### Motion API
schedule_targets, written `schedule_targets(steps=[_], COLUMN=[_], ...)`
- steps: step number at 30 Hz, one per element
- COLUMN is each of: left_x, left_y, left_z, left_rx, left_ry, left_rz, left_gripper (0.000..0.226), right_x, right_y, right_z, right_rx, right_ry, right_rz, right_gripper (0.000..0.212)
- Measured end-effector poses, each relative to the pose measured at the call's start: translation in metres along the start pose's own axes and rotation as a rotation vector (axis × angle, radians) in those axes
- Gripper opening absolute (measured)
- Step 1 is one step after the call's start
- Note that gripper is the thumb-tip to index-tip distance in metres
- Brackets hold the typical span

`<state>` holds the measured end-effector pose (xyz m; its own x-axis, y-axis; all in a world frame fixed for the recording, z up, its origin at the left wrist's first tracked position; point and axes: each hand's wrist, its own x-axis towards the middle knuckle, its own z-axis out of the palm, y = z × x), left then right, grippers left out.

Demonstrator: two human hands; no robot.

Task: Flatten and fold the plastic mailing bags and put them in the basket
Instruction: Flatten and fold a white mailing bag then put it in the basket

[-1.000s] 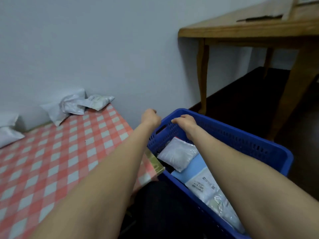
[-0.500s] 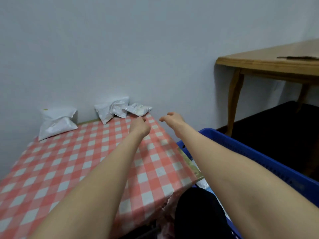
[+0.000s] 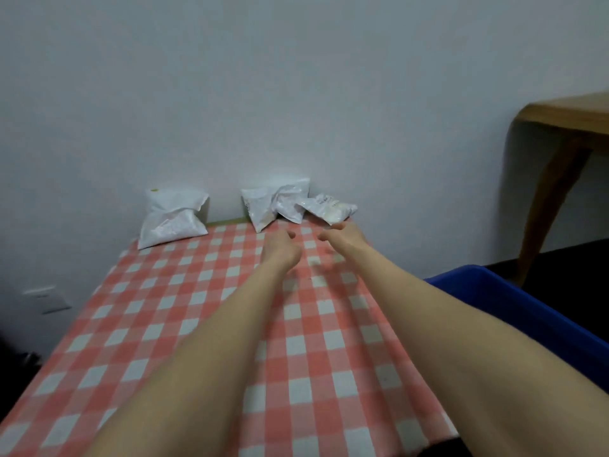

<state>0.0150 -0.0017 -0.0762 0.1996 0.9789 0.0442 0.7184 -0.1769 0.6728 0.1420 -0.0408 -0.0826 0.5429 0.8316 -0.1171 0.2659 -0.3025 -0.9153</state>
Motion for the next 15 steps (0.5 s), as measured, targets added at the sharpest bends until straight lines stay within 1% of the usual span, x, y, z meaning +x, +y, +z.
schedule_targets(steps=[4, 9, 13, 15], left_x=[0.028, 0.059, 0.086, 0.096], left_y=[-0.015, -0.028, -0.035, -0.036], left_z=[-0.005, -0.006, -0.003, 0.002], left_rx=[-0.017, -0.006, 0.001, -0.011], left_ry=[0.036, 0.062, 0.057, 0.041], left_rz=[-0.030, -0.006, -0.002, 0.011], left_gripper=[0.043, 0.043, 0.046, 0.048], right_x=[0.025, 0.052, 0.079, 0.090], right_y=[-0.004, -0.004, -0.005, -0.007], right_z=[0.018, 0.034, 0.035, 0.033], right_rx=[0.011, 0.064, 0.039, 0.142], right_ry=[0.001, 0.038, 0.165, 0.216], right_rz=[0.005, 0.049, 0.111, 0.171], right_gripper=[0.058, 0.059, 0.056, 0.062])
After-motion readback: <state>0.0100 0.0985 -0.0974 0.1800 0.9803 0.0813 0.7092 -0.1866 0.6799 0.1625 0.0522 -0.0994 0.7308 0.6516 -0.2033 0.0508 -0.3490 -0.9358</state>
